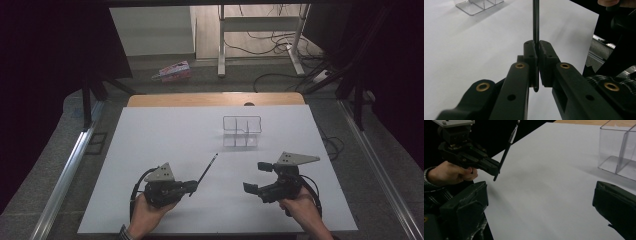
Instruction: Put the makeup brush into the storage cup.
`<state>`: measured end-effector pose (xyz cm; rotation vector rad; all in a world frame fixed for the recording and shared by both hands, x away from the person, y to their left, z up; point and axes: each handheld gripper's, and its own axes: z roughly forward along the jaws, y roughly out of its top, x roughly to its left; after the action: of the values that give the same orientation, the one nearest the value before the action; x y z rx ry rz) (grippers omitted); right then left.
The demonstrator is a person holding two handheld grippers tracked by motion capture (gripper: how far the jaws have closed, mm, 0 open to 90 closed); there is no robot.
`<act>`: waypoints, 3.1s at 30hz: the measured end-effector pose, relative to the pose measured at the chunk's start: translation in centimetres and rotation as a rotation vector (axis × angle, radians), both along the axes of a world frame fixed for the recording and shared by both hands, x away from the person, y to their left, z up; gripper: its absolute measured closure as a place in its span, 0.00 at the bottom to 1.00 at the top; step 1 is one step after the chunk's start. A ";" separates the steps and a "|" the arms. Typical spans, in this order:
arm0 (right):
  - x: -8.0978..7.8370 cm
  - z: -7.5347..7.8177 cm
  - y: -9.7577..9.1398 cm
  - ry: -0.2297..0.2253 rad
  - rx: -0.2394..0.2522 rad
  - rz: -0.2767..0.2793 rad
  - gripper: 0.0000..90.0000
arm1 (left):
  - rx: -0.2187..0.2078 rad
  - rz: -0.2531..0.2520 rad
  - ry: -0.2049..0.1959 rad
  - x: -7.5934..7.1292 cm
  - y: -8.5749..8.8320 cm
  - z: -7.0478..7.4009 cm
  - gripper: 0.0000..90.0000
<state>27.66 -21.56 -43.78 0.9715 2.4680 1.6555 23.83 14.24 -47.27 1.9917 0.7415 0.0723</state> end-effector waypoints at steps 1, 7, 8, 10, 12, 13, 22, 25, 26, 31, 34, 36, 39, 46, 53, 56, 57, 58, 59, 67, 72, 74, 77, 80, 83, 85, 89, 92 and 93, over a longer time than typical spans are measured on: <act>0.1 0.0 0.2 0.000 0.006 0.001 0.00 | -0.002 -0.003 0.001 0.0 -0.1 0.0 0.95; 0.5 0.1 1.2 0.008 0.008 -0.006 0.01 | -0.011 -0.017 0.006 0.1 -0.9 -0.2 0.95; 0.6 0.1 1.4 0.008 0.005 -0.009 0.01 | -0.014 -0.021 0.007 0.2 -1.1 -0.2 0.95; 0.7 0.1 1.6 0.012 0.008 -0.014 0.02 | -0.017 -0.025 0.009 0.2 -1.3 -0.3 0.95; 0.9 0.1 1.9 0.026 0.020 -0.013 0.02 | -0.023 -0.032 0.011 0.2 -1.5 -0.3 0.95; 1.0 0.1 2.1 0.028 0.022 -0.014 0.02 | -0.025 -0.034 0.014 0.2 -1.6 -0.3 0.95; 1.6 0.3 3.8 0.060 0.055 0.003 0.02 | -0.037 -0.048 0.017 0.2 -2.1 -0.5 0.95; 1.7 0.3 4.2 0.063 0.067 0.011 0.02 | -0.036 -0.050 0.017 0.2 -2.3 -0.5 0.95; 1.8 0.3 4.4 0.062 0.070 0.016 0.02 | -0.038 -0.050 0.016 0.2 -2.3 -0.5 0.95; 2.0 0.3 5.6 0.066 0.068 0.034 0.03 | -0.043 -0.051 0.012 0.2 -2.4 -0.4 0.95; 2.0 0.3 6.2 0.068 0.060 0.042 0.09 | -0.043 -0.052 0.010 0.2 -2.4 -0.4 0.95; 2.1 0.3 6.5 0.070 0.055 0.044 0.15 | -0.043 -0.053 0.009 0.2 -2.4 -0.4 0.95; 2.1 0.3 6.7 0.076 0.059 0.039 0.30 | -0.046 -0.053 0.008 0.1 -2.5 -0.4 0.95; 2.2 0.2 6.4 0.135 0.116 0.057 0.89 | -0.037 -0.064 0.010 0.1 -2.7 -0.4 0.95; 2.2 0.1 6.3 0.179 0.160 0.108 0.94 | -0.007 -0.066 0.006 0.2 -2.8 -0.6 0.82; 2.0 0.2 6.5 0.142 0.113 0.104 0.94 | 0.001 -0.051 0.012 0.2 -2.7 -0.5 0.64; 1.9 0.2 6.6 0.134 0.102 0.101 0.94 | 0.003 -0.046 0.016 0.3 -2.6 -0.5 0.60; 1.8 0.1 6.6 0.123 0.090 0.095 0.94 | 0.013 -0.038 0.016 0.3 -2.5 -0.5 0.55; 1.7 0.1 6.6 0.108 0.075 0.094 0.94 | 0.023 -0.032 0.018 0.3 -2.5 -0.5 0.50; 1.6 0.2 6.3 0.066 0.041 0.092 0.94 | 0.100 0.017 0.021 0.2 -2.0 -0.6 0.22; 1.5 0.4 6.1 0.048 0.020 0.080 0.94 | 0.147 0.060 0.009 -0.1 -1.9 -0.6 0.09; 1.4 0.5 6.0 0.035 0.009 0.073 0.94 | 0.155 0.071 0.008 -0.3 -1.7 -0.6 0.06; 1.3 0.6 5.9 0.012 -0.003 0.061 0.94 | 0.156 0.088 0.014 -0.5 -1.2 -0.6 0.05; 1.2 0.6 5.8 -0.011 -0.018 0.056 0.94 | 0.157 0.105 0.022 -0.6 -0.6 -0.5 0.04; 1.2 0.7 5.5 -0.016 -0.020 0.048 0.94 | 0.178 0.113 0.025 -0.9 0.0 -0.5 0.02; 1.2 0.7 5.4 -0.030 -0.029 0.037 0.94 | 0.178 0.119 0.030 -1.1 0.4 -0.6 0.02; 1.2 0.7 5.2 -0.042 -0.034 0.031 0.94 | 0.197 0.141 0.027 -1.4 1.2 -0.8 0.02; 1.1 0.8 5.2 -0.050 -0.038 0.035 0.94 | 0.199 0.153 0.023 -1.6 1.6 -0.9 0.02; 1.1 0.8 5.2 -0.055 -0.038 0.037 0.94 | 0.203 0.158 0.019 -1.6 1.6 -0.9 0.02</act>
<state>28.81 -16.40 -42.95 0.8690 2.4878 1.6159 22.21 15.86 -48.19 2.1241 0.9336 0.2307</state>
